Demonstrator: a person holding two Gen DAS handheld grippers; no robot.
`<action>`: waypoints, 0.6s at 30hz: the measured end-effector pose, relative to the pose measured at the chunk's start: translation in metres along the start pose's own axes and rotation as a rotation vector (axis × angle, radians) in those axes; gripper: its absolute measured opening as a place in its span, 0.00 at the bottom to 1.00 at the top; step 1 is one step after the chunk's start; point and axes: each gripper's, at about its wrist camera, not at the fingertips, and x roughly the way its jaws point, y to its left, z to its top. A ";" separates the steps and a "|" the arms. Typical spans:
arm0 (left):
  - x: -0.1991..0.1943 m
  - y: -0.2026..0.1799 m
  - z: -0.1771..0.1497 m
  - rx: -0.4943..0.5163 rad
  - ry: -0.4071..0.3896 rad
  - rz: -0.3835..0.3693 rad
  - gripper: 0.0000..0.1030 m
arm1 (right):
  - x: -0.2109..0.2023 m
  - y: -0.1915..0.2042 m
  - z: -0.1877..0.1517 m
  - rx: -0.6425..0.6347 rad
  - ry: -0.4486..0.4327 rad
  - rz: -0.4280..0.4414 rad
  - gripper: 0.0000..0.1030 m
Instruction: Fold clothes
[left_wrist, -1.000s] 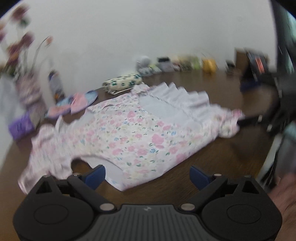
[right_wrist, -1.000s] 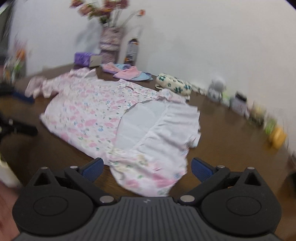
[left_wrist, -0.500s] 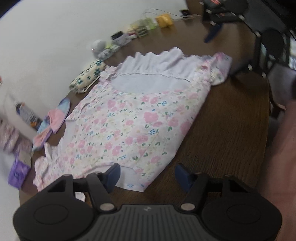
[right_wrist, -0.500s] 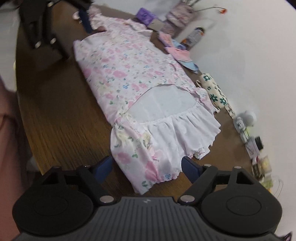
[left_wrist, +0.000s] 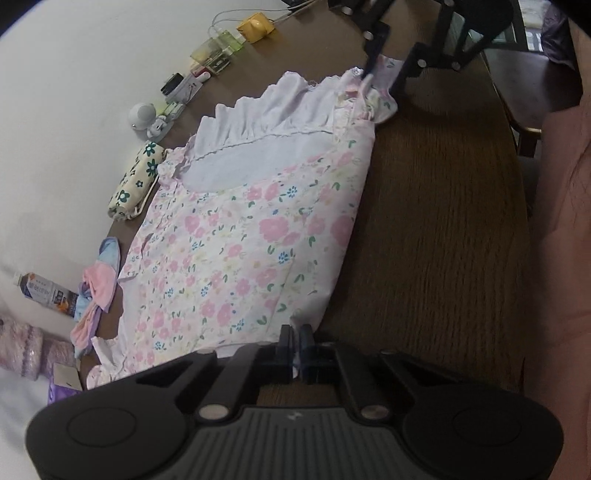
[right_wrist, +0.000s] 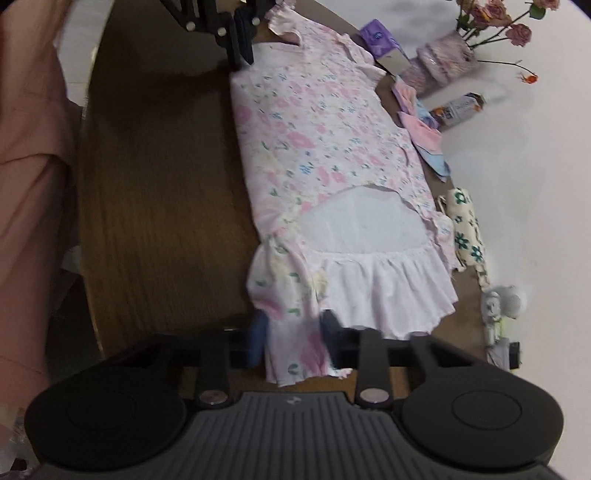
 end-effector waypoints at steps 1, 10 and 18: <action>-0.001 0.001 -0.001 -0.009 -0.005 0.003 0.01 | -0.001 0.001 0.000 0.001 -0.005 0.003 0.20; -0.021 0.023 0.004 -0.096 -0.066 0.084 0.00 | -0.011 -0.009 -0.002 0.040 -0.046 -0.016 0.06; -0.006 0.070 0.024 -0.146 -0.091 0.184 0.00 | -0.014 -0.049 -0.002 0.067 -0.078 -0.113 0.05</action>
